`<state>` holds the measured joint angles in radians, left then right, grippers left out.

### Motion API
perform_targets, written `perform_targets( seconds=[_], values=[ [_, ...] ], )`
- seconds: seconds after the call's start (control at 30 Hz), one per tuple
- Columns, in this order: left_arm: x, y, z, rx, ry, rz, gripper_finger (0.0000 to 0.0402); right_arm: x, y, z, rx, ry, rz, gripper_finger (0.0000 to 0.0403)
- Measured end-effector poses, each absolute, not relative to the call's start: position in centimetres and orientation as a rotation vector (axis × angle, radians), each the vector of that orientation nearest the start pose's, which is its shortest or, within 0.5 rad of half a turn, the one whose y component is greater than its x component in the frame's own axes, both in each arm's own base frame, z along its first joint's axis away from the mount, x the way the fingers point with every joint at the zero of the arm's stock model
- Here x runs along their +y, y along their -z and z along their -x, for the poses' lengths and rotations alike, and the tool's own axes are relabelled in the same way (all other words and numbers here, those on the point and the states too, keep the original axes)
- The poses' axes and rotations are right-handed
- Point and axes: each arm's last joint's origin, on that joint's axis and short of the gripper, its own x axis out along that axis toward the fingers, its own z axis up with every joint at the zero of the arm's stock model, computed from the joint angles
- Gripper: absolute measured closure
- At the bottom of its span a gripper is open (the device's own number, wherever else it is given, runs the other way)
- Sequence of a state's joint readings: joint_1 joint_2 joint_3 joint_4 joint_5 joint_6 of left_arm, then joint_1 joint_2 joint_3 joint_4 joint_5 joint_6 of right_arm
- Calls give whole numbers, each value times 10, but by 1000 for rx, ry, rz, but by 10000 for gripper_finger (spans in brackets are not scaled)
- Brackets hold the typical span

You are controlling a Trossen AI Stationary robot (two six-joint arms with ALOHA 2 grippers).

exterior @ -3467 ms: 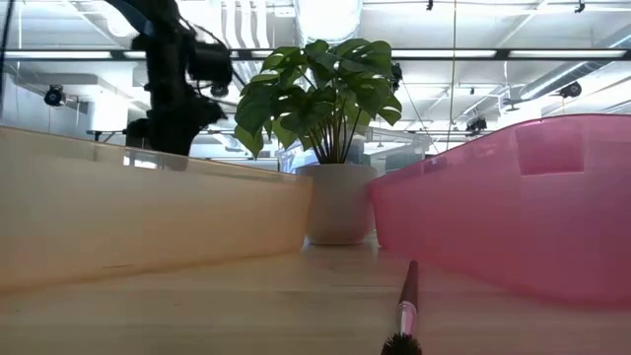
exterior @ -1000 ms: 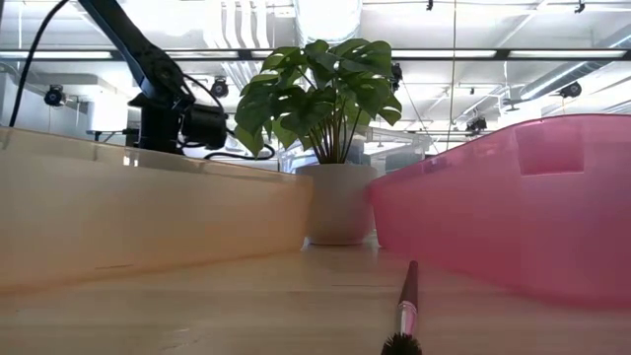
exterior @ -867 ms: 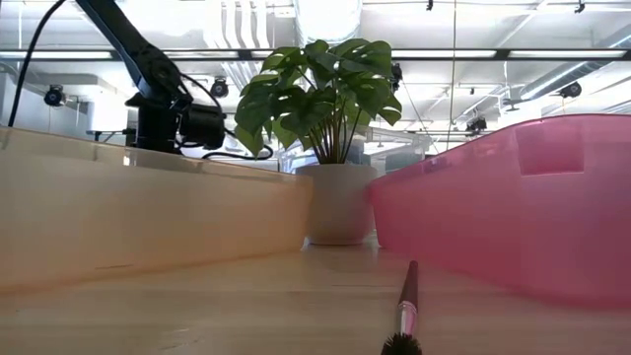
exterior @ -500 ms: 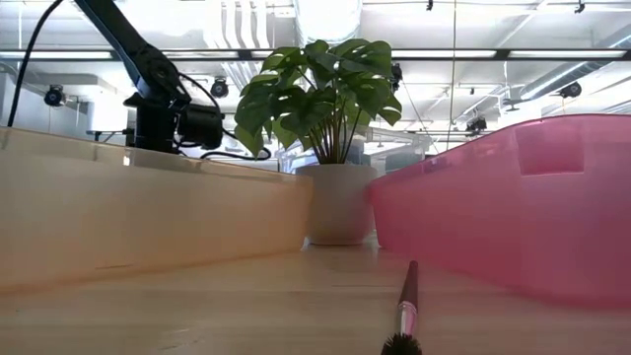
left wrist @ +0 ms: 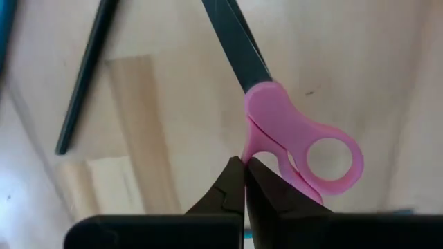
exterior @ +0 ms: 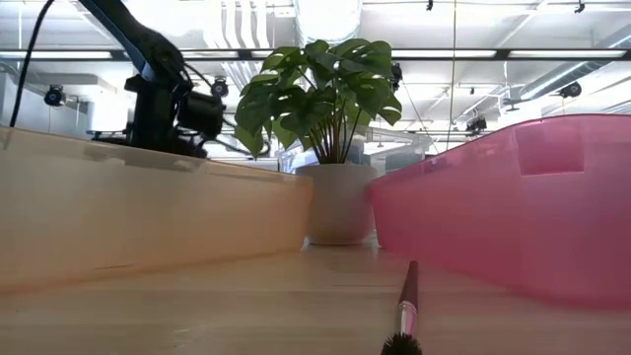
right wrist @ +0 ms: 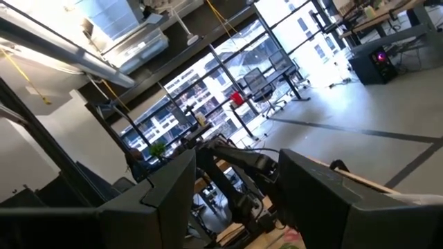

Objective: Pick & Place Paint Supplies
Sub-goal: Put the top left pink scissor into the pink bin

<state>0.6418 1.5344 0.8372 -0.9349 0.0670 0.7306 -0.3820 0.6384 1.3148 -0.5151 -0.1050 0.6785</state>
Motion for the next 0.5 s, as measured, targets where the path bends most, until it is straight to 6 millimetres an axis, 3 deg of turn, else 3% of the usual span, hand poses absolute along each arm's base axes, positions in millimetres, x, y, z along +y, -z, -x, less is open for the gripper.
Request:
perform_targets(
  seconds=[0.5],
  values=[
    [123, -201, -175, 1430, 61, 161, 399, -18, -477, -54, -241, 207, -602, 200]
  ],
)
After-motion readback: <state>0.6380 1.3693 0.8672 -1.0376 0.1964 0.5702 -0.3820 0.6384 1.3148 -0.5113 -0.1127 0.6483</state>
